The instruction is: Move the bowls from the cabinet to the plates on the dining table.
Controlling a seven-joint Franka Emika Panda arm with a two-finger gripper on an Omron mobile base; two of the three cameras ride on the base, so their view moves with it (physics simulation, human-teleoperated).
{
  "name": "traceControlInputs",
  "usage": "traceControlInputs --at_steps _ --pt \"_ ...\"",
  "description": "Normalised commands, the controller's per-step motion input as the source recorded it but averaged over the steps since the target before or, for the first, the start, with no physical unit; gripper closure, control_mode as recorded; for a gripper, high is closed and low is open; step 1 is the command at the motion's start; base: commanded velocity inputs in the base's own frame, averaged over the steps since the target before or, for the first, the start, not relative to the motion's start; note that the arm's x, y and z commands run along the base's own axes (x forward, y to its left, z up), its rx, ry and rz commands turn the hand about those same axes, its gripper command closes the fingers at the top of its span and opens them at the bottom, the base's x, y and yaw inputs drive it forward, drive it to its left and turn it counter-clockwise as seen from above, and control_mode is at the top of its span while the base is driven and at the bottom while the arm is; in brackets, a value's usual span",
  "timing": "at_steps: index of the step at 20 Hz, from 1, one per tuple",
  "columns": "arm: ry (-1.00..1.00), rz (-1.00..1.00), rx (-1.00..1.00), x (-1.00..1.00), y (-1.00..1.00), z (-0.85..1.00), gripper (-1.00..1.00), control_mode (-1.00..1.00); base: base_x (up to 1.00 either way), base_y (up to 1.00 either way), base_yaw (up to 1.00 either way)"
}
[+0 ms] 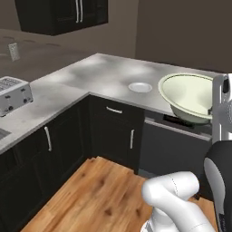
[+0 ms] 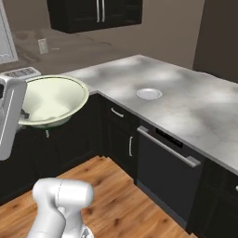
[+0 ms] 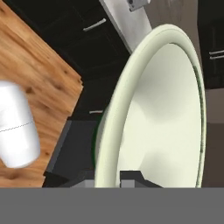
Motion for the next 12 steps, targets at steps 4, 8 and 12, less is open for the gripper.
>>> traceControlInputs --at_steps 4,8,12 --pt "0.00 0.00 0.00 0.00 0.00 0.00 1.00 1.00 0.71 0.07 -0.16" --pt "0.00 0.00 0.00 0.00 0.00 0.00 1.00 1.00 0.71 0.06 -0.16" --pt "0.00 0.00 0.00 0.00 0.00 0.00 1.00 1.00 0.73 0.08 -0.16"
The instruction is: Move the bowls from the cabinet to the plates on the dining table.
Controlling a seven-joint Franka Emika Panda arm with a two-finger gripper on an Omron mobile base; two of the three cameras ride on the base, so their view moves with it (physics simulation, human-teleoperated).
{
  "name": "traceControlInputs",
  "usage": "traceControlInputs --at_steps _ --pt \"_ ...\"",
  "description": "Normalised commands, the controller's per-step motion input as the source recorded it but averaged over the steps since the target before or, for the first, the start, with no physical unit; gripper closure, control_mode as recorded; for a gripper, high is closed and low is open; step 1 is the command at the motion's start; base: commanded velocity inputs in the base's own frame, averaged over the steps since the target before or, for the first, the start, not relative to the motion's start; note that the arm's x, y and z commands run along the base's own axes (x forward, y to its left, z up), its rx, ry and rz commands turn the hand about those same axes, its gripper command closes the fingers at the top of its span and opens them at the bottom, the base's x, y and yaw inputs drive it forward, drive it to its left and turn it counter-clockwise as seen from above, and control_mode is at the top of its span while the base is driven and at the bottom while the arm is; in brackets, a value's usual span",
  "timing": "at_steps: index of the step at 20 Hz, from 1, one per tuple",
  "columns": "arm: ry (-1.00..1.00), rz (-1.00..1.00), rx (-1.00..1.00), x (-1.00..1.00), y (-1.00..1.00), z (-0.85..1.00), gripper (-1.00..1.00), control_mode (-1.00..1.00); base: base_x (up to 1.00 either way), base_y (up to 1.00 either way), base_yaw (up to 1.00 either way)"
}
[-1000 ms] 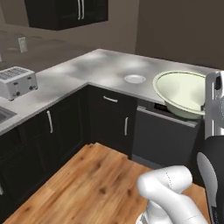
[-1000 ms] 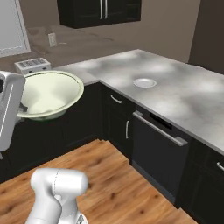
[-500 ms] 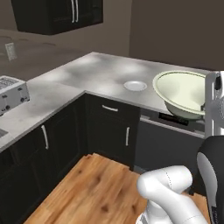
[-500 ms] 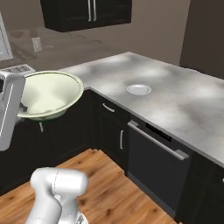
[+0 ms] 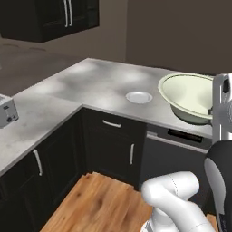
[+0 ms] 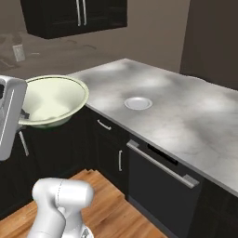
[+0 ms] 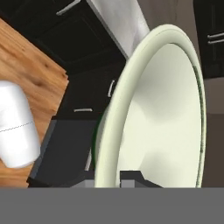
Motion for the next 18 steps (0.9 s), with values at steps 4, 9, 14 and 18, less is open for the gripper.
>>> traceControlInputs --at_steps 4,9,14,18 --pt "0.00 0.00 0.00 0.00 0.00 0.00 1.00 1.00 0.75 0.16 -0.15" --pt "0.00 0.00 0.00 0.00 0.00 0.00 1.00 1.00 0.78 0.20 -0.14" --pt "0.00 0.00 0.00 0.00 0.00 0.00 1.00 1.00 0.74 0.12 -0.15" --pt "0.00 0.00 0.00 0.00 0.00 0.00 1.00 1.00 0.63 0.00 -0.16"
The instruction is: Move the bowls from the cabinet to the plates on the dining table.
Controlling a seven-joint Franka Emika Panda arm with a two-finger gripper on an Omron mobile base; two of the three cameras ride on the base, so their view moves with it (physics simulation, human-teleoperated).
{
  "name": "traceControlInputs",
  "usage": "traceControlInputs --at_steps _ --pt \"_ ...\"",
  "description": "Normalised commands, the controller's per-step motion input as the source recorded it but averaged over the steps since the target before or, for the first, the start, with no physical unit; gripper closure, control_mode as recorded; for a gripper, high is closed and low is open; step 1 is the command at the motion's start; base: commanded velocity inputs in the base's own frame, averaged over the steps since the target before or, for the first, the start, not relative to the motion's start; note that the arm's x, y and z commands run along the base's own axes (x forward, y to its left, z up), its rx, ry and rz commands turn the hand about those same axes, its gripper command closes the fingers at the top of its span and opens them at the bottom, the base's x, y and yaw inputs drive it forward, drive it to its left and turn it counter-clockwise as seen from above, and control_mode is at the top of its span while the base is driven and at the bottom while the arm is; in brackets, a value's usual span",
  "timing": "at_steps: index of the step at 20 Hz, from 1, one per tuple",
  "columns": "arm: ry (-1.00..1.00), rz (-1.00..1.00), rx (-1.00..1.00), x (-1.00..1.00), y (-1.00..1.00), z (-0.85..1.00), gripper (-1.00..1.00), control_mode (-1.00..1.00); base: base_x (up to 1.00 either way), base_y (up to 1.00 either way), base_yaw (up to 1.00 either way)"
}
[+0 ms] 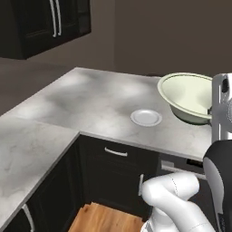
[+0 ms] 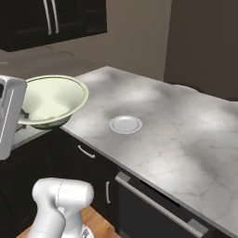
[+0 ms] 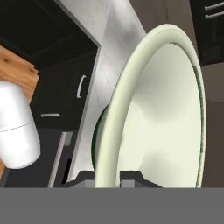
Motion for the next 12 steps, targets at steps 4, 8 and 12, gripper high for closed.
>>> traceControlInputs --at_steps 4,8,12 --pt "0.00 0.00 0.00 0.00 0.00 0.00 1.00 1.00 0.56 -0.06 -0.18" --pt "0.00 0.00 0.00 0.00 0.00 0.00 1.00 1.00 0.61 -0.01 -0.17" --pt "0.00 0.00 0.00 0.00 0.00 0.00 1.00 1.00 0.69 0.03 -0.15"
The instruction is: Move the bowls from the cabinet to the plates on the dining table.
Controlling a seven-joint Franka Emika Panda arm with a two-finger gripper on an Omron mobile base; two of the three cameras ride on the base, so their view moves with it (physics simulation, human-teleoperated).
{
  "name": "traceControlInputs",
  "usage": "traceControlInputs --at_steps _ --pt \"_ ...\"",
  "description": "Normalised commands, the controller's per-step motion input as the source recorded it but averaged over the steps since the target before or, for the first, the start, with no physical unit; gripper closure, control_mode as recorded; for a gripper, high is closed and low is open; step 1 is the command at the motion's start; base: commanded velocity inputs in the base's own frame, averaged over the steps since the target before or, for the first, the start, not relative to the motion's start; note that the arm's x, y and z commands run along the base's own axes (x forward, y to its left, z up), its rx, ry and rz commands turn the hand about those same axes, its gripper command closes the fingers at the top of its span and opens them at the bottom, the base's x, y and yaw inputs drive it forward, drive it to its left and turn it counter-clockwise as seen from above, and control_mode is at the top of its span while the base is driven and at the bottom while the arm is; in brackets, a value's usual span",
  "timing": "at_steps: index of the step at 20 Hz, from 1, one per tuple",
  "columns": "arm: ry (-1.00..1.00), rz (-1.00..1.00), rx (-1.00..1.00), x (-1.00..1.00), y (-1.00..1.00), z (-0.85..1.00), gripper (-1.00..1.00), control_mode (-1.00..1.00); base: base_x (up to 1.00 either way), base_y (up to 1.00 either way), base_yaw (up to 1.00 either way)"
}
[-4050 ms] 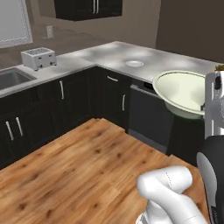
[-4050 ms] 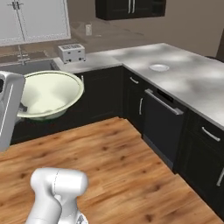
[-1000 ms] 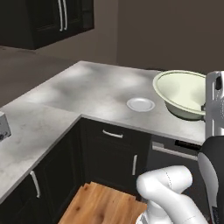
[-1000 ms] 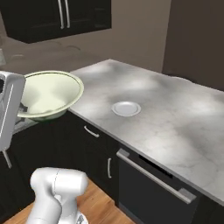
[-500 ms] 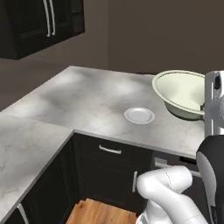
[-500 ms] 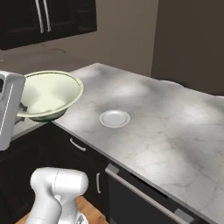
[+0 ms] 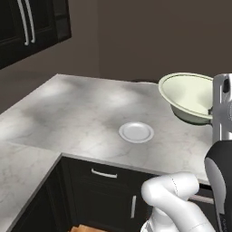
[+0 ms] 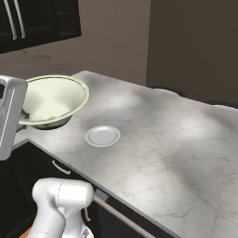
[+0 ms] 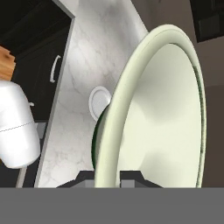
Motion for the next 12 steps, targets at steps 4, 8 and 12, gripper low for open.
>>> traceControlInputs --at_steps 4,8,12 --pt "0.00 0.00 0.00 0.00 0.00 0.00 1.00 1.00 0.68 0.17 -0.14" --pt "0.00 0.00 0.00 0.00 0.00 0.00 1.00 1.00 0.63 0.22 -0.12" --pt "0.00 0.00 0.00 0.00 0.00 0.00 1.00 1.00 0.57 0.24 -0.12"
